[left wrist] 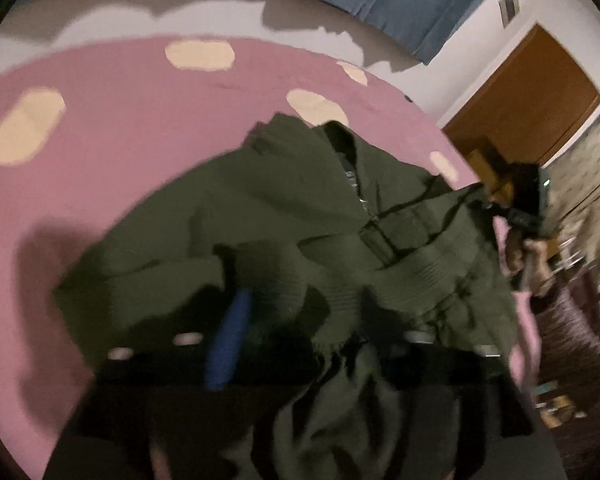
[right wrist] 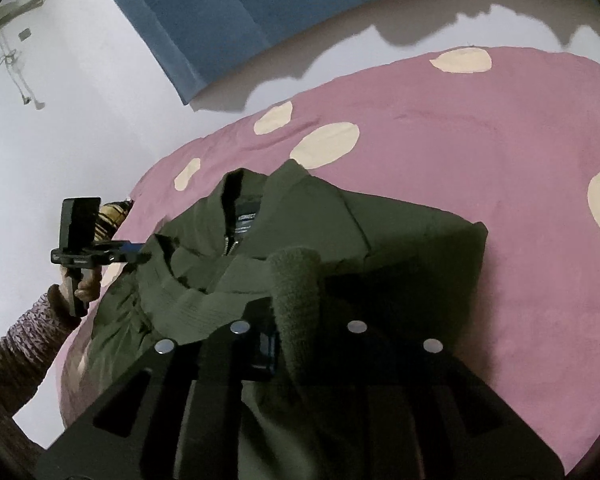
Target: Fold small clothes
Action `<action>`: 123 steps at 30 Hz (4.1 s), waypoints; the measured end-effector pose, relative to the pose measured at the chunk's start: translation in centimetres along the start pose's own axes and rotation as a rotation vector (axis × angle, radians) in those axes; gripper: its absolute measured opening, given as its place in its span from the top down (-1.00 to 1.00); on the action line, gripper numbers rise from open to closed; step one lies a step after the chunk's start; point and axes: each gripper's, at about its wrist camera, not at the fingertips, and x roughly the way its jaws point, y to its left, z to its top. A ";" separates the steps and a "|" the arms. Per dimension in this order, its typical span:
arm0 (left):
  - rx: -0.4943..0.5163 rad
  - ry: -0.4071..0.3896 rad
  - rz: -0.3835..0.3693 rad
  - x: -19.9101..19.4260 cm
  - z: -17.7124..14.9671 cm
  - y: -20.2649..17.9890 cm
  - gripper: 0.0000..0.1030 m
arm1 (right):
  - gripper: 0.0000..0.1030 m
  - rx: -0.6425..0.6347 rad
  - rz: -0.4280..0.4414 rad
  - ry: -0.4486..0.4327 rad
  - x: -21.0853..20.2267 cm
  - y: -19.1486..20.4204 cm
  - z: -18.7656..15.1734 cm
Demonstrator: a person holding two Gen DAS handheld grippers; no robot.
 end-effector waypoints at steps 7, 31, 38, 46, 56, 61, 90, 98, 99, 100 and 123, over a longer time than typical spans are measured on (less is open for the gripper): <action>-0.033 0.124 -0.030 2.7 0.4 0.8 -0.41 | 0.59 0.029 0.017 0.008 0.1 -0.6 -0.2; -0.201 -0.221 0.159 -3.1 5.7 1.3 0.66 | 0.83 0.131 0.085 -0.168 0.5 -1.1 6.8; -0.260 -0.149 0.240 1.0 6.0 4.8 0.66 | 0.83 0.264 0.045 -0.101 5.6 -5.9 7.5; -0.314 -0.117 0.215 2.8 5.1 7.2 0.64 | 0.82 0.415 0.045 -0.014 8.8 -9.5 6.0; -0.339 -0.124 0.157 2.8 4.7 8.0 0.60 | 0.82 0.444 0.048 0.001 9.1 -9.9 5.8; -0.386 -0.121 0.135 1.9 5.1 8.2 0.39 | 0.59 0.491 0.054 -0.018 8.0 -10.2 5.7; -0.564 -0.244 0.067 -11.2 -11.8 3.1 -0.42 | -0.15 0.304 0.237 0.024 5.7 14.2 -4.7; -0.619 -0.207 -0.006 -9.4 -12.8 3.9 -0.47 | -0.18 0.314 0.138 0.150 10.7 14.0 -7.7; -0.628 -0.203 -0.017 -9.1 -12.7 4.1 -0.49 | -0.18 0.339 0.150 0.149 11.2 13.4 -8.1; -0.634 -0.201 -0.032 -8.8 -12.6 4.2 -0.50 | -0.18 0.351 0.161 0.142 11.2 13.2 -8.1; -0.716 -0.090 -0.145 -3.6 -7.9 5.9 0.12 | -0.30 0.282 0.159 0.104 10.2 13.9 -9.1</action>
